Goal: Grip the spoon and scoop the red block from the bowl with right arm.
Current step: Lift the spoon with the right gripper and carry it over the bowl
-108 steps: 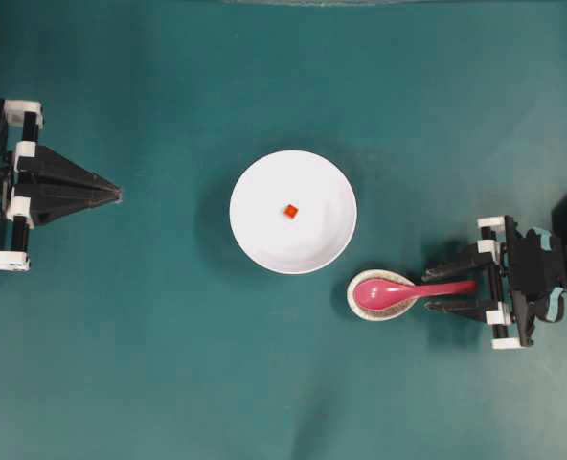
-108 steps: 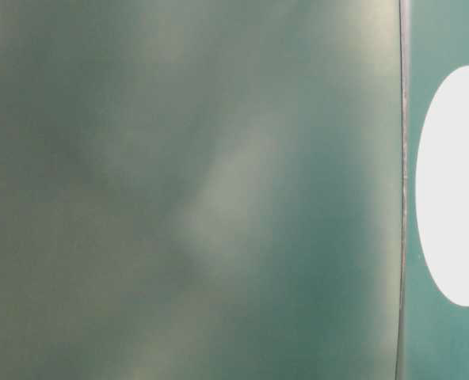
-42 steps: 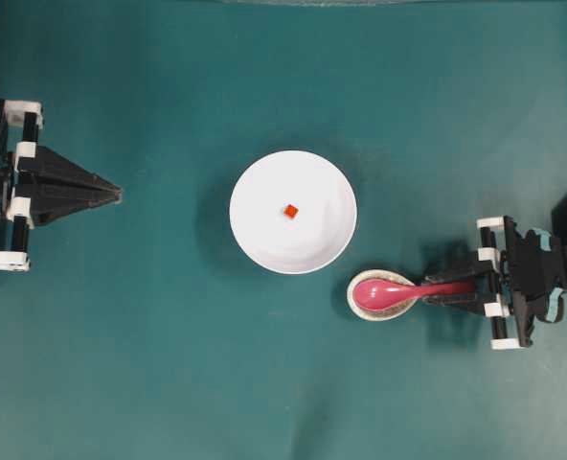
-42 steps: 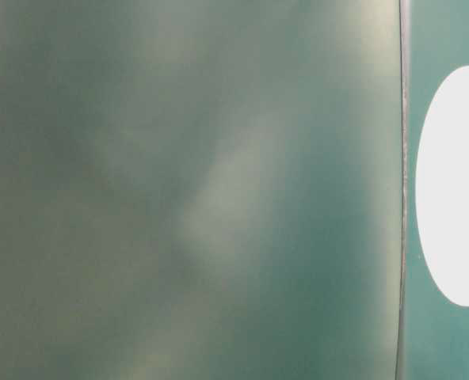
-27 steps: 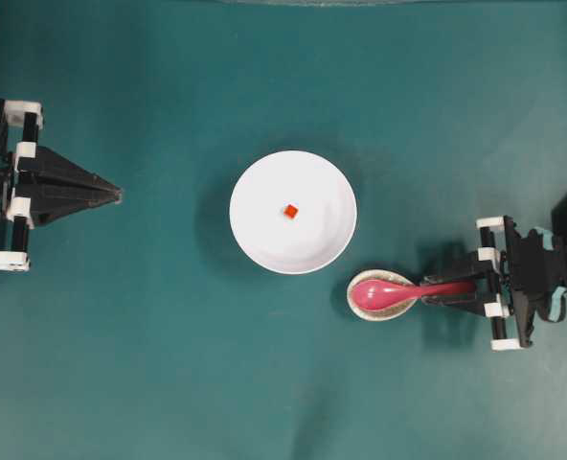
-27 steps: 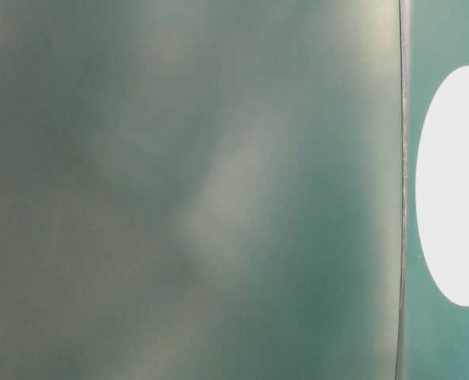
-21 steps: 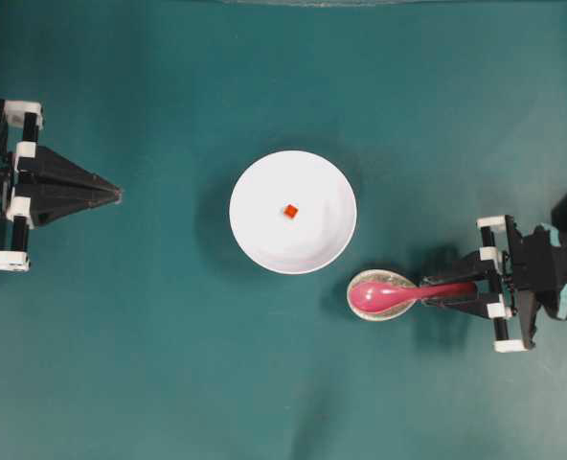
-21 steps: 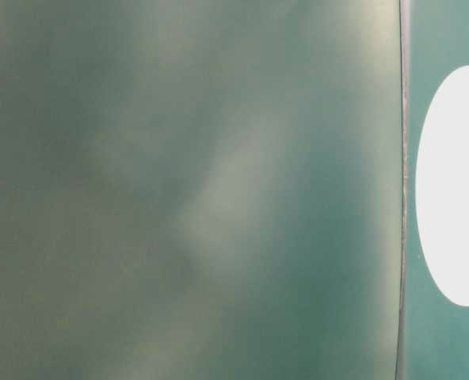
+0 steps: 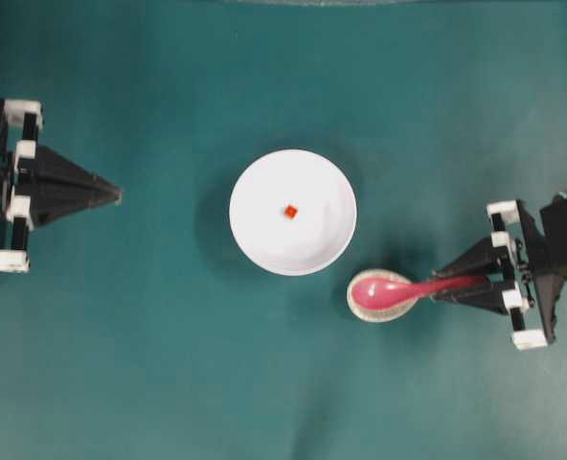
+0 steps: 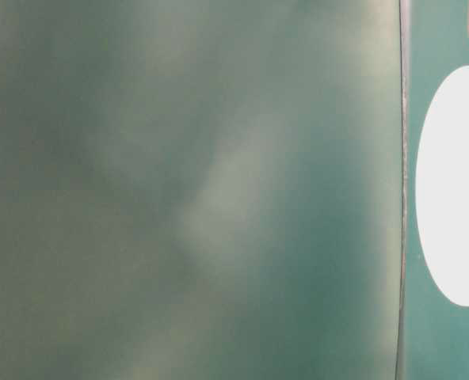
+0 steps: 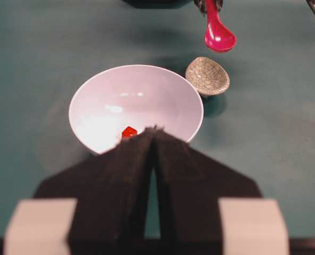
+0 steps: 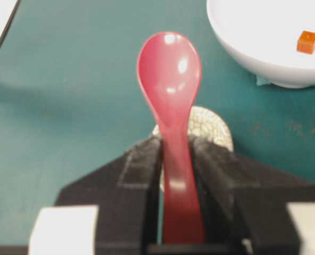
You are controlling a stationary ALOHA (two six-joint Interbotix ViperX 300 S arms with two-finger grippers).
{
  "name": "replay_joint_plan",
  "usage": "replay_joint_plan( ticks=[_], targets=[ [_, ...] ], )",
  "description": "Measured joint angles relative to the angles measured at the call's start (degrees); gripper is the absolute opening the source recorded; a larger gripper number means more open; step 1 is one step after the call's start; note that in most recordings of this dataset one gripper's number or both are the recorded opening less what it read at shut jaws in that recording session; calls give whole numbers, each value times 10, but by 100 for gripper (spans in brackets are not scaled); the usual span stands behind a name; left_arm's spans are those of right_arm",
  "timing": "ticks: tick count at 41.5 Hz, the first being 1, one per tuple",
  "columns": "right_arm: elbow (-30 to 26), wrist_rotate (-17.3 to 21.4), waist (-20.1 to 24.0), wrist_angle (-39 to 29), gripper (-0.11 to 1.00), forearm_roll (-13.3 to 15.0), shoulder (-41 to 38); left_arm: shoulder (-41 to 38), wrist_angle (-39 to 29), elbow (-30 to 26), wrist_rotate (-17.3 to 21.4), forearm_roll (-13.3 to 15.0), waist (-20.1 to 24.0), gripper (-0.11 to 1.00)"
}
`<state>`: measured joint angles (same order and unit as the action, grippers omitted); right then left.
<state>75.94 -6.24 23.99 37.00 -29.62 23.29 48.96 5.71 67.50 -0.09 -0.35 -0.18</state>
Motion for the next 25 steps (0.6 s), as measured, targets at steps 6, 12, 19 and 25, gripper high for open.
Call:
replay_joint_plan(
  ticks=[6, 12, 19, 25],
  targets=[
    [-15, -47, -42, -76, 25, 0, 62, 1, -1, 0, 0, 0, 0, 0],
    [-36, -95, -102, -163, 25, 0, 116, 3, 0, 0, 0, 0, 0, 0],
    [-85, -128, -188, -295, 25, 1, 161, 4, -1, 0, 3, 0, 0, 0],
    [-131, -132, -250, -409, 25, 3, 171, 4, -3, 0, 4, 0, 0, 0]
  ],
)
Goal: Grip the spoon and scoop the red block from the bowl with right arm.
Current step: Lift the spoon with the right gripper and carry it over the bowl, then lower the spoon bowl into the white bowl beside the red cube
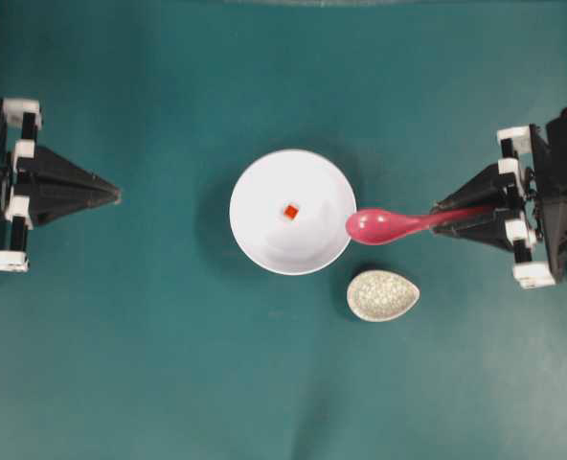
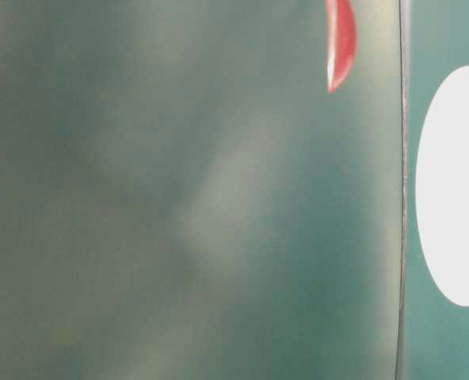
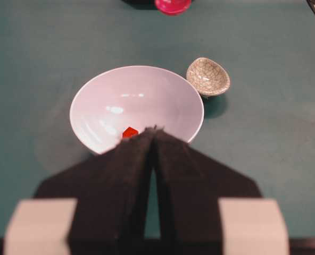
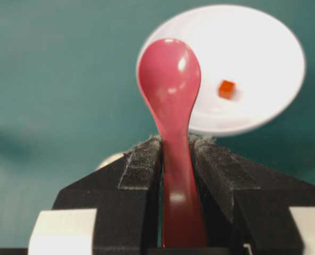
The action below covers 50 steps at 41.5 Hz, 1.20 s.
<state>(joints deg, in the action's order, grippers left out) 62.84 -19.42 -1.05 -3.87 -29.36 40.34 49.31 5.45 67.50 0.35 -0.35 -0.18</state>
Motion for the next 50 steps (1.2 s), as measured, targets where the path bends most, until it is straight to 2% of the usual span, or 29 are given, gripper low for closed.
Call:
replay_joint_plan(
  ticks=[5, 9, 22, 30, 45, 50],
  targets=[
    [-33, 0, -33, -65, 25, 6, -4, 0, -3, 0, -1, 0, 1, 0],
    [-55, 0, -45, -91, 25, 11, -12, 0, -2, 0, 0, 0, 0, 0],
    [-122, 3, -60, -110, 25, 12, -75, 0, -7, 0, 0, 0, 0, 0],
    [-175, 4, -73, -146, 25, 13, -136, 1, -18, 0, 1, 0, 0, 0],
    [-295, 7, -90, -293, 25, 15, -265, 2, -20, 0, -1, 0, 0, 0],
    [-332, 24, -90, -335, 25, 25, -301, 3, -21, 0, -3, 0, 1, 0]
  ],
)
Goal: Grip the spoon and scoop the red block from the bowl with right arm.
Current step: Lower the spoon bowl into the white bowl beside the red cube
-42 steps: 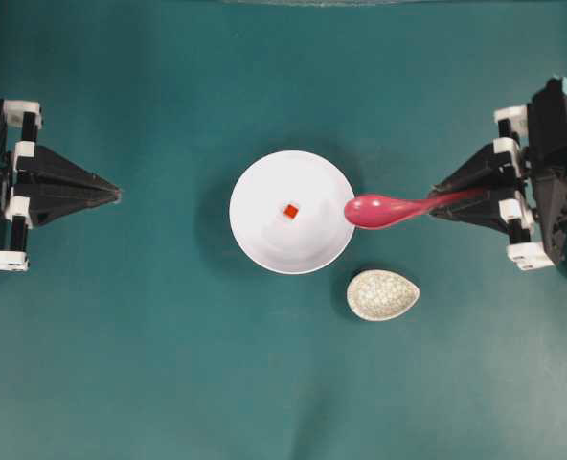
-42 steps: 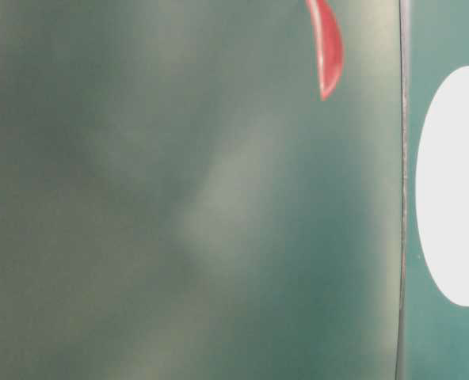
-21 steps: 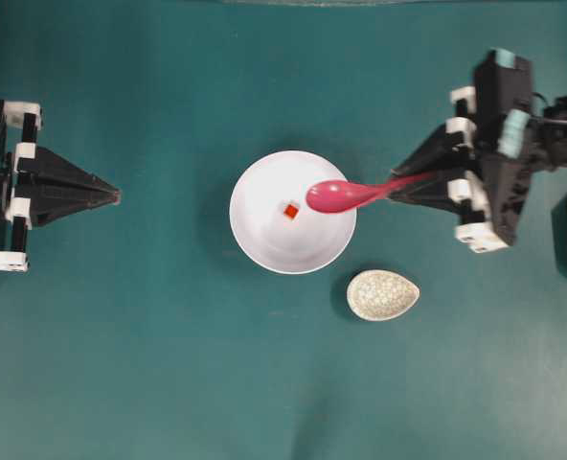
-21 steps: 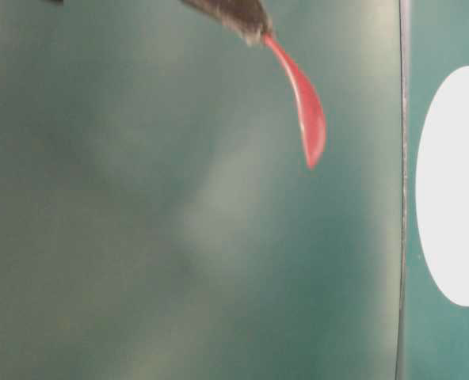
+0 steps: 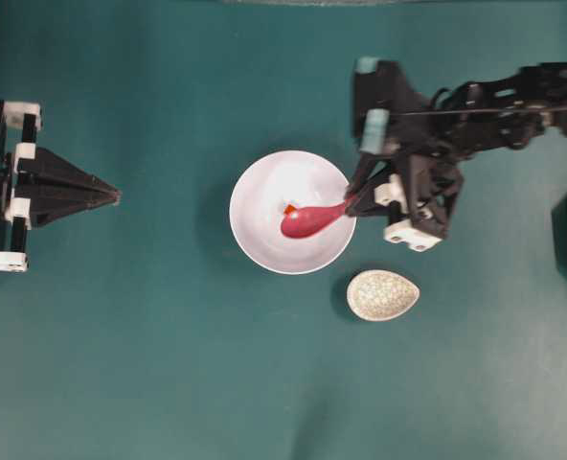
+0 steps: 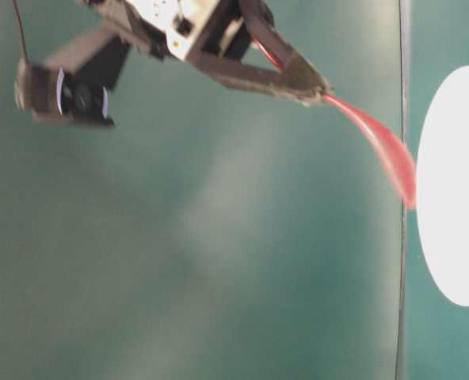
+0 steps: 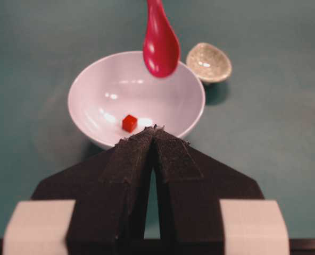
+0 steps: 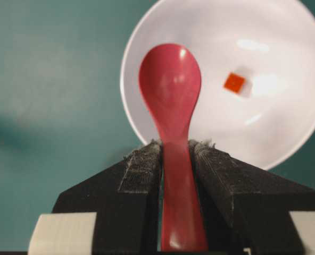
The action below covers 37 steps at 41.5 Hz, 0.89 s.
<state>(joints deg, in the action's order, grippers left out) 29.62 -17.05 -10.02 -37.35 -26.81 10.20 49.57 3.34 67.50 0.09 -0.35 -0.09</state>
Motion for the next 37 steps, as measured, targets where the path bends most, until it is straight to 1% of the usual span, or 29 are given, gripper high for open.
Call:
replay_joint_plan(
  ticks=[4, 8, 13, 16, 19, 25, 30, 37],
  targets=[
    [-24, 28, 0, -25, 25, 26, -21, 2, -1, 0, 0, 0, -1, 0],
    [-41, 69, -1, -50, 25, 67, -38, 4, -1, 0, 0, 0, -1, 0],
    [-50, 131, 0, -78, 25, 120, -47, 4, -1, 0, -1, 0, -1, 0],
    [-50, 157, -1, -89, 25, 149, -50, 4, -1, 0, 0, 0, -1, 0],
    [-50, 171, -1, -93, 25, 171, -51, 4, -1, 0, 0, 0, -1, 0],
    [-46, 173, 0, -94, 25, 184, -54, 4, -1, 0, 0, 0, 0, 0],
    [-33, 174, 0, -87, 25, 186, -64, 4, -1, 0, 0, 0, 0, 0],
    [-22, 173, 9, -55, 25, 187, -76, 4, -1, 0, 0, 0, -1, 0]
  ],
)
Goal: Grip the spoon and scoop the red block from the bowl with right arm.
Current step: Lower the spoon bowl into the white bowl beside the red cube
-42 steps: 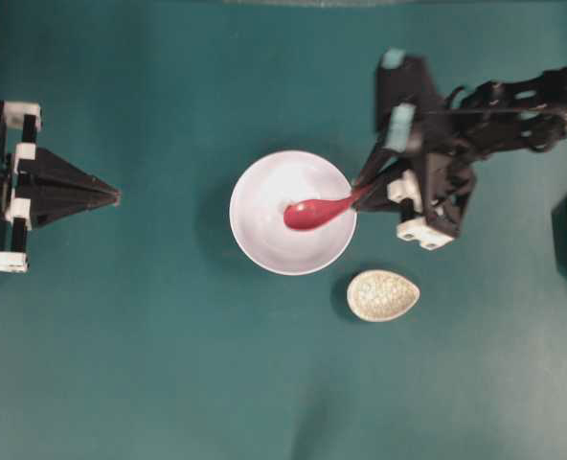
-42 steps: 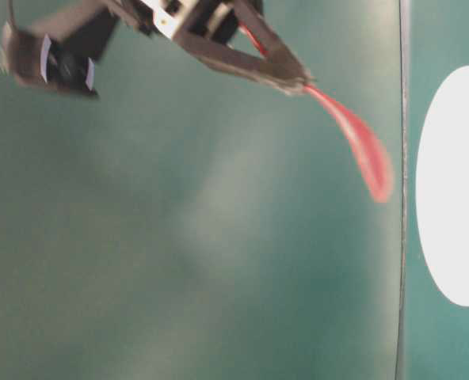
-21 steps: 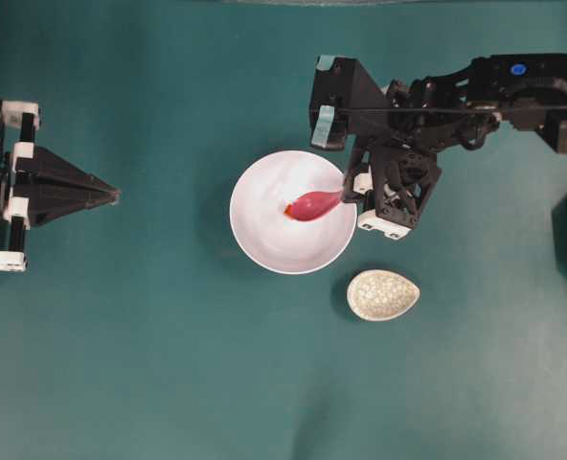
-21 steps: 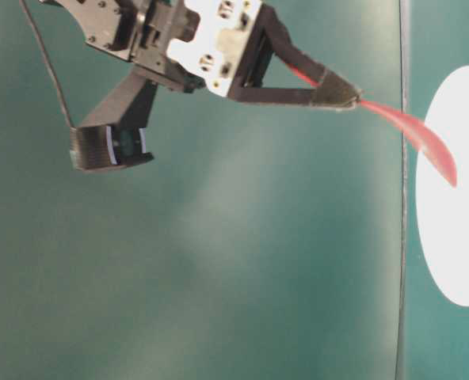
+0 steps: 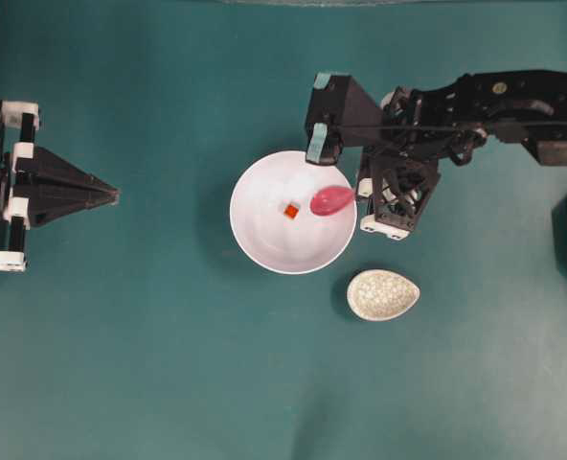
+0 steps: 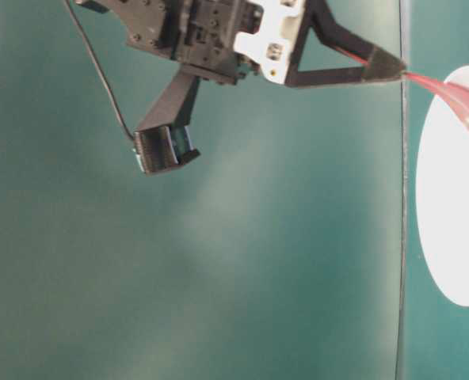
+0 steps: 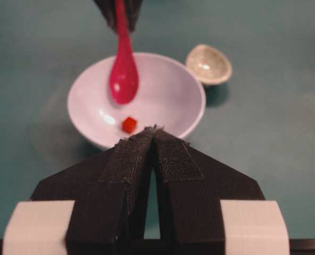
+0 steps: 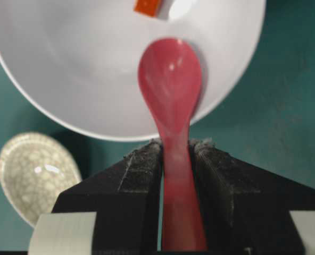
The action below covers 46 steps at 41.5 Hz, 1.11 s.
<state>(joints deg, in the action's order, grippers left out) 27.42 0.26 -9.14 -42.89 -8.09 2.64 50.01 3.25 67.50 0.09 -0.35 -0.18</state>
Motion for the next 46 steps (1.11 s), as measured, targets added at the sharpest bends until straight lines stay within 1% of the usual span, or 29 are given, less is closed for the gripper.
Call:
replay_joint_plan(
  ticks=[9, 29, 46],
  targets=[
    [0, 0, 5, 25, 25, 0, -16, 0, 0, 0, -1, 0, 1, 0],
    [-3, 0, 11, 27, 25, 0, -26, 0, 0, 0, 0, 0, 1, 0],
    [-46, -1, 14, 39, 25, 0, -66, 0, 0, 0, 0, 0, 0, 0]
  ],
)
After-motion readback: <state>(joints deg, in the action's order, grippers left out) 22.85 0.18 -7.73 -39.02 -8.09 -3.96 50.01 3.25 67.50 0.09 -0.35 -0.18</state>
